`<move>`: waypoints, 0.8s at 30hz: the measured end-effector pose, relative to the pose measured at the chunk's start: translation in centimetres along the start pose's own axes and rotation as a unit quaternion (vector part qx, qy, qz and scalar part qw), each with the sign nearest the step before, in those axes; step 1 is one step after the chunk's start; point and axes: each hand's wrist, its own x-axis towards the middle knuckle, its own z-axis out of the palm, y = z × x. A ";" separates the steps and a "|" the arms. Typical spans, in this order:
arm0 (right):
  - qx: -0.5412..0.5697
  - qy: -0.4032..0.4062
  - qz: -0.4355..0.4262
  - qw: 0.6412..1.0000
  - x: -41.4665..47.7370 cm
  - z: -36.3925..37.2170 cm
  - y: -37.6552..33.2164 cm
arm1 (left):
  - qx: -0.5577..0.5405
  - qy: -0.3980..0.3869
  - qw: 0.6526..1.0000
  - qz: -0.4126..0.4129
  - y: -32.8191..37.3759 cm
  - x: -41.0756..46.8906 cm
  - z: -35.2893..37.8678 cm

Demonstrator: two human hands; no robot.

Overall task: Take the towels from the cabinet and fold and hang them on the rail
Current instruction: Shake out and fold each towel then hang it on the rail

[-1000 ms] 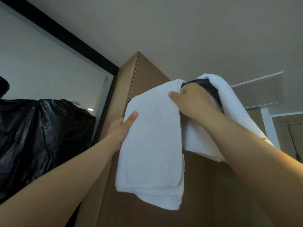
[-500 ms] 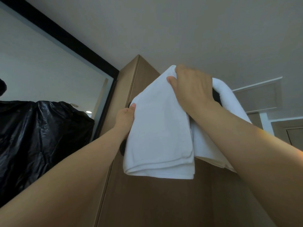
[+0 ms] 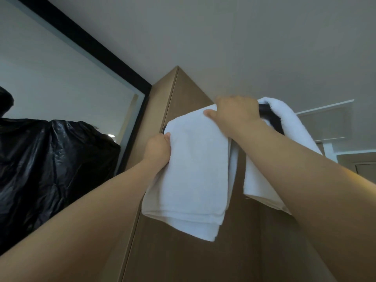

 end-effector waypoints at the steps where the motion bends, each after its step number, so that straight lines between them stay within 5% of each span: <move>1: -0.006 0.003 0.002 1.000 -0.1 0.0 0.0 | -0.001 -0.019 1.000 -0.017 0.0 -0.2 -0.3; 7: 0.016 0.016 0.019 1.000 -2.5 -0.5 -1.1 | -0.152 -0.127 0.969 -0.147 -2.2 -4.1 -1.9; 12: 0.236 0.114 0.034 0.965 -9.3 -1.9 -1.6 | -0.242 -0.215 0.935 -0.146 -2.7 -6.5 -3.5; 18: 0.416 -0.101 0.134 0.894 -14.2 -2.1 -0.3 | -0.286 -0.271 0.908 -0.141 -3.0 -7.0 -3.8; 24: 0.497 -0.128 0.146 0.846 -16.1 -1.0 -2.2 | -0.343 -0.299 0.875 -0.165 -4.2 -6.9 -4.3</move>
